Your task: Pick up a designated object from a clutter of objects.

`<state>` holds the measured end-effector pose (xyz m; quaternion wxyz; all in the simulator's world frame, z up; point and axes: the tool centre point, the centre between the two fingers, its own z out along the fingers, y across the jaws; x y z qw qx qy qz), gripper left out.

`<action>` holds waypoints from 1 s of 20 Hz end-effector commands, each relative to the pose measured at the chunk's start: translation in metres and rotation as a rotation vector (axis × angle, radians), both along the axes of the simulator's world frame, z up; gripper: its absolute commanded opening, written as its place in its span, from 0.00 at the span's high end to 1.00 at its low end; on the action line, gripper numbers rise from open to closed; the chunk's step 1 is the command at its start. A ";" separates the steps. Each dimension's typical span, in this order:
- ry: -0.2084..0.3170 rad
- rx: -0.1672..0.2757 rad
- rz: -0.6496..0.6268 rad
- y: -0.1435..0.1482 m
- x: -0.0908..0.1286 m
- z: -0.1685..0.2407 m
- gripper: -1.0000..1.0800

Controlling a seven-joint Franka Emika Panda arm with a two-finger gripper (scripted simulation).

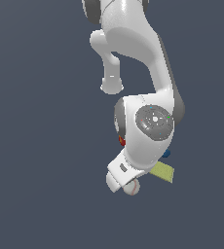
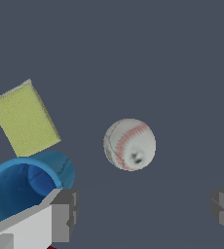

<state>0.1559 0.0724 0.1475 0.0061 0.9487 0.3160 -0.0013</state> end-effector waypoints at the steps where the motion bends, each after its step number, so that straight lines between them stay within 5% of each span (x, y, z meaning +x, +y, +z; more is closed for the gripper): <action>1: 0.000 0.004 0.041 0.002 0.007 -0.016 0.04; 20: 0.003 0.012 0.119 0.006 0.017 -0.064 0.04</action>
